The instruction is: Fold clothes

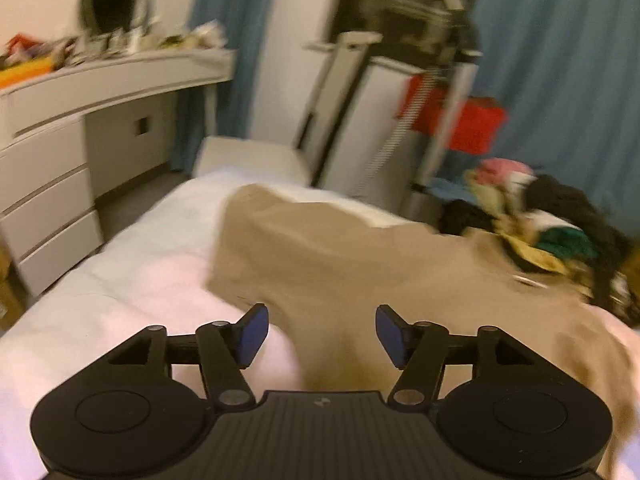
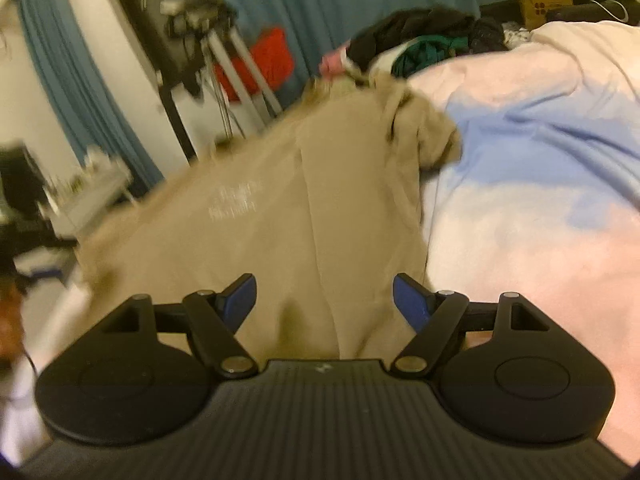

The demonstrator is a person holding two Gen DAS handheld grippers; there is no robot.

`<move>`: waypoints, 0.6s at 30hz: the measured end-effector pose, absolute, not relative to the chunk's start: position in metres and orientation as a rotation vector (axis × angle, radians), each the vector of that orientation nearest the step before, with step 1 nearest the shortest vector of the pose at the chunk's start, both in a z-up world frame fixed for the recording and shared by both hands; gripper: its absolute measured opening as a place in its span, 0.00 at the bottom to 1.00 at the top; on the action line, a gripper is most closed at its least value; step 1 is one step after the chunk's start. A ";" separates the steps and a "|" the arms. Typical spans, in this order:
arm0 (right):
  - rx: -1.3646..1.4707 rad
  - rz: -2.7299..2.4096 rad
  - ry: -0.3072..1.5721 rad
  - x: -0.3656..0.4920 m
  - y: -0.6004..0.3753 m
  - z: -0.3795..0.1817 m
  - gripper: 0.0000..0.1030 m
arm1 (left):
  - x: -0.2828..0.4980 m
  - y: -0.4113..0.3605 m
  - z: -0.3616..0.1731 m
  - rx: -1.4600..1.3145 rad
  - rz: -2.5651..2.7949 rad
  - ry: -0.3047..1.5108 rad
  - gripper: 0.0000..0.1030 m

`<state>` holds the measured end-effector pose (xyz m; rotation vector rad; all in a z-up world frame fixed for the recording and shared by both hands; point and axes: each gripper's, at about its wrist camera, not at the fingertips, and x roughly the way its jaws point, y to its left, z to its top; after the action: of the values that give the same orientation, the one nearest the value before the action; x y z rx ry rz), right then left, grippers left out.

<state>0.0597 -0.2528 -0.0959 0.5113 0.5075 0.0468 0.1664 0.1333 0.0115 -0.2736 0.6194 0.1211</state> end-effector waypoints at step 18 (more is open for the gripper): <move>1.256 0.159 0.395 0.163 -0.368 -0.155 0.76 | 0.059 -0.012 -0.021 -0.233 -0.238 0.608 0.65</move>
<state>0.1632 -0.3679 -0.1552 1.2556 0.3951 0.1587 0.0589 -0.0123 -0.0209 -0.2333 0.6075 -0.2379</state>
